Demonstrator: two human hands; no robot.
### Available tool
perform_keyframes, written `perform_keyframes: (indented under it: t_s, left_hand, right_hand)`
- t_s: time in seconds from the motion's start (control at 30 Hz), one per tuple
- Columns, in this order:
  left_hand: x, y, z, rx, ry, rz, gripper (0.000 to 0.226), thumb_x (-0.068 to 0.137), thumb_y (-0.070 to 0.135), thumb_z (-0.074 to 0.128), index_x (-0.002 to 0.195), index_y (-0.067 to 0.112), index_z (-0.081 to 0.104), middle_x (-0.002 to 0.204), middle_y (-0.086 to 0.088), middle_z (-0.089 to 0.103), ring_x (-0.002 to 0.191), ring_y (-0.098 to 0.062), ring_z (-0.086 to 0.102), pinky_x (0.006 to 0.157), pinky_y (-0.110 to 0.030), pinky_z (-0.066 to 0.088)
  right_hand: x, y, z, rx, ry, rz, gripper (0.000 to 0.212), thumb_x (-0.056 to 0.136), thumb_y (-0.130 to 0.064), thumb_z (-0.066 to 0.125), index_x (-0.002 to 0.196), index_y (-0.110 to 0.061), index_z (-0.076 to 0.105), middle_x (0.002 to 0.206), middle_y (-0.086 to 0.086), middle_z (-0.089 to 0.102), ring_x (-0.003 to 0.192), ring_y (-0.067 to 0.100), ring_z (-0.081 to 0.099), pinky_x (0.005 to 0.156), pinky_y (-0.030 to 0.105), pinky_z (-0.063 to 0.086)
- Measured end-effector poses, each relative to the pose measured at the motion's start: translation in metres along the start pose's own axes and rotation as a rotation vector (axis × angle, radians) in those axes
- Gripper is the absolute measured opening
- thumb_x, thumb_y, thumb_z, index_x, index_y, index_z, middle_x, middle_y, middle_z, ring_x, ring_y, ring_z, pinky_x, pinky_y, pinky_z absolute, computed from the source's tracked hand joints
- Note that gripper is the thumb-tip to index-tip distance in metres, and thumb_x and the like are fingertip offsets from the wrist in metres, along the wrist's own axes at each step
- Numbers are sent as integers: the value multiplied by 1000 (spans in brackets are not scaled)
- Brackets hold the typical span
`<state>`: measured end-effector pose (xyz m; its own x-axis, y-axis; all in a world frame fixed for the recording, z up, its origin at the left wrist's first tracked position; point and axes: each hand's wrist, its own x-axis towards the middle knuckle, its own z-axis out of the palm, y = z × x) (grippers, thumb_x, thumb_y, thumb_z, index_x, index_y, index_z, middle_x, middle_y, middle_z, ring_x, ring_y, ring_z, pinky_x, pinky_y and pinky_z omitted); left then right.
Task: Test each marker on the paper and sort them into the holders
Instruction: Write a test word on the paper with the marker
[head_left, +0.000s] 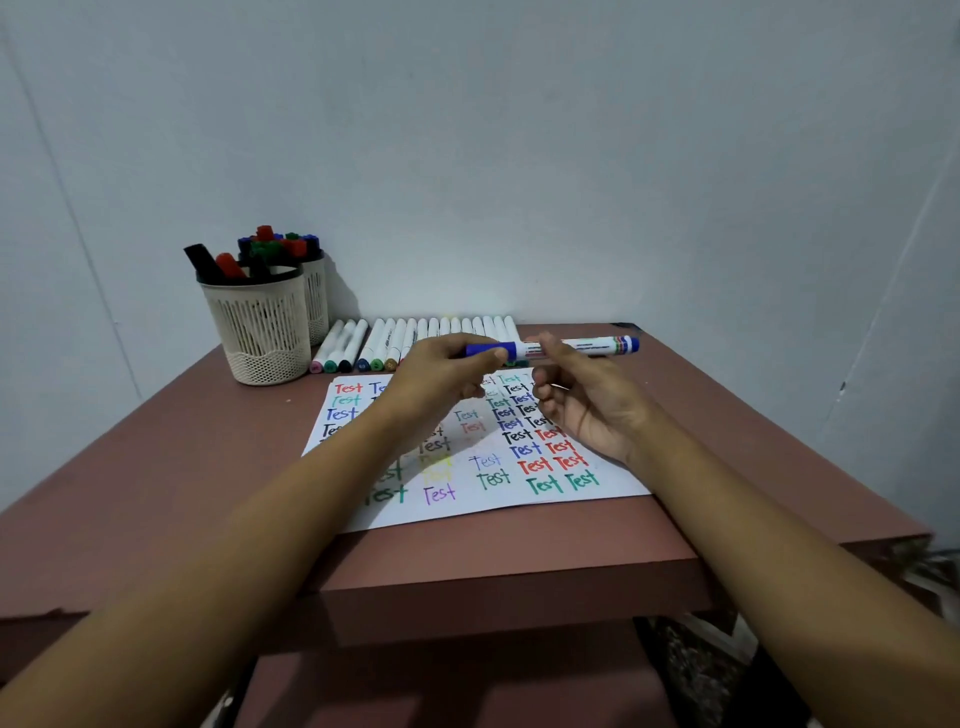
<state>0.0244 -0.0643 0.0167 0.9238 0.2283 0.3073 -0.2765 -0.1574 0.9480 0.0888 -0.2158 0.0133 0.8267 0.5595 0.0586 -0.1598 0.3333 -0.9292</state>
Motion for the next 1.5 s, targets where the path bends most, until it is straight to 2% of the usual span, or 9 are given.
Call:
perform_keyframes:
  t_s: [0.1,0.27,0.4,0.53,0.63,0.7,0.8,1.23,1.5]
  left_hand:
    - [1,6,-4,-256,45,-40,8,88,3,56,87,7,62,53,9,54,52,-4,51,53,-15,45]
    - [2,16,-14,-352,123,33,12,90,0,53,80,5,60,73,-8,63,70,-17,62,69,-22,56]
    - [0,24,-27,-291,236,92,10,89,-2,53,82,5,54,83,-12,61,78,-20,63,77,-26,57]
    - [10,44,-51,-69,435,150,14,88,2,57,97,10,52,89,-5,60,86,-21,63,79,-28,56]
    - [20,66,-82,223,489,205,23,87,7,59,106,14,48,90,-3,60,84,-19,62,78,-33,54]
    - [26,85,-106,415,547,222,25,87,11,59,110,15,48,93,-4,62,77,-15,61,67,-25,54]
    - [31,115,-142,610,631,249,31,87,11,57,116,9,48,96,-5,61,73,-16,59,50,-13,42]
    - [34,85,-181,1172,571,91,33,91,9,48,121,8,35,93,-22,59,76,-37,59,65,-42,50]
    - [37,59,-181,1559,518,4,36,97,26,38,119,9,59,121,-16,54,110,-34,49,93,-42,37]
  right_hand:
    - [0,-1,-4,4,96,-47,22,88,-35,61,81,-15,62,66,6,57,57,13,54,51,21,47]
    - [-1,9,-1,-603,260,-254,72,91,-60,43,104,8,59,81,8,49,78,20,47,69,42,44]
    - [-10,14,0,-770,330,-337,54,99,-46,35,84,-1,61,81,8,57,78,24,52,65,29,37]
    - [-2,22,-10,-1328,211,-366,38,99,-33,44,121,-9,62,122,8,58,116,22,51,89,27,38]
    - [4,26,-12,-1509,60,-316,29,97,-31,45,83,-17,66,101,9,57,106,24,54,74,25,34]
    - [3,27,-11,-1548,49,-313,34,97,-31,45,63,-30,49,88,2,48,99,22,55,69,25,31]
    - [5,26,-10,-1569,68,-336,27,97,-31,45,96,-19,70,101,3,57,103,18,54,75,25,38]
    - [11,26,-3,-1522,65,-370,29,96,-29,46,107,-15,69,108,1,60,106,17,54,78,26,41]
    - [7,25,-3,-1515,72,-372,31,96,-29,46,117,-18,66,122,2,58,112,16,52,90,27,43]
